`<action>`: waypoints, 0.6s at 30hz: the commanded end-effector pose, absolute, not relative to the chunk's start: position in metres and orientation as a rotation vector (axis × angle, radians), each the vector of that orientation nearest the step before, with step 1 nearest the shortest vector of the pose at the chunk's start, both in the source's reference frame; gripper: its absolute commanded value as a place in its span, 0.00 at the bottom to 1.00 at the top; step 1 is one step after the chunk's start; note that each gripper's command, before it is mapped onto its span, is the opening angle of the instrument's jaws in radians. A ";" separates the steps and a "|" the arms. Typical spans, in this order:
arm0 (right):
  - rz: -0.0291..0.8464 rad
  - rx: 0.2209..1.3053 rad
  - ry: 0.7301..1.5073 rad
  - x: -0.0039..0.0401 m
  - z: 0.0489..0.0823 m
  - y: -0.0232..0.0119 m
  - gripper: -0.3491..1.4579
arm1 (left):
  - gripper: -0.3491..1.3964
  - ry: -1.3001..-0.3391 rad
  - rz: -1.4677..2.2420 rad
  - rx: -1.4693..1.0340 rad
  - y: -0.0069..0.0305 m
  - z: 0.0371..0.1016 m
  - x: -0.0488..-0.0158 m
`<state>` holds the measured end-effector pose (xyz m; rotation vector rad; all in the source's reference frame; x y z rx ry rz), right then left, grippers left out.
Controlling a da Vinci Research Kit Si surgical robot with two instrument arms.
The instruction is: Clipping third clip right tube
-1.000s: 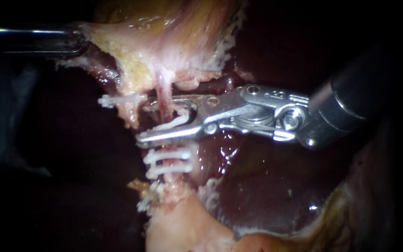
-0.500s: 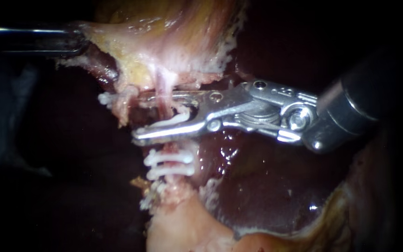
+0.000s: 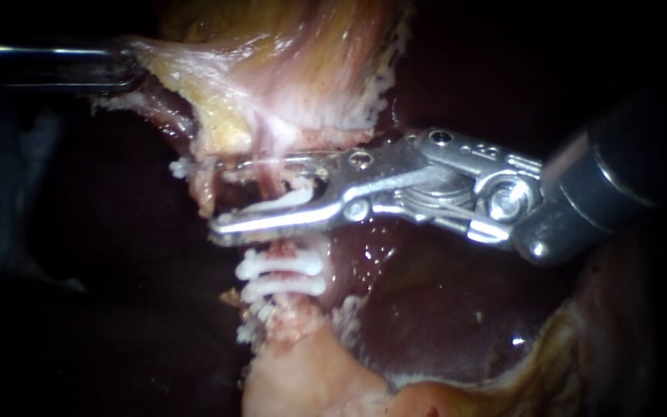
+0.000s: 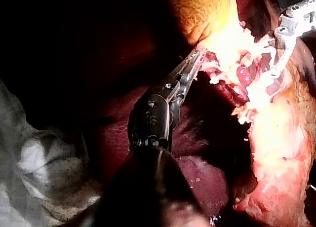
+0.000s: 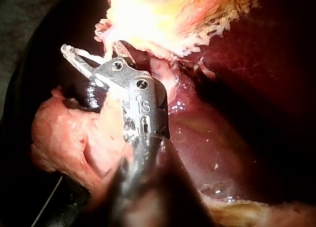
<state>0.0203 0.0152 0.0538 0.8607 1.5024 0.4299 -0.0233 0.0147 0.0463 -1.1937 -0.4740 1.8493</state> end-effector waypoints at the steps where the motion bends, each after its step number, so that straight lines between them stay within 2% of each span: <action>1: 0.433 0.860 1.501 0.0203 0.0538 0.0153 0.40 | 0.00 -0.474 1.849 -1.194 0.0147 0.0463 -0.0233; 9: 0.482 0.875 1.484 0.0201 0.0538 0.0155 0.27 | 0.00 -0.474 1.849 -1.194 0.0147 0.0463 -0.0233; 18: 0.572 0.967 1.440 0.0196 0.0538 0.0157 0.00 | 0.00 -0.473 1.849 -1.194 0.0147 0.0464 -0.0233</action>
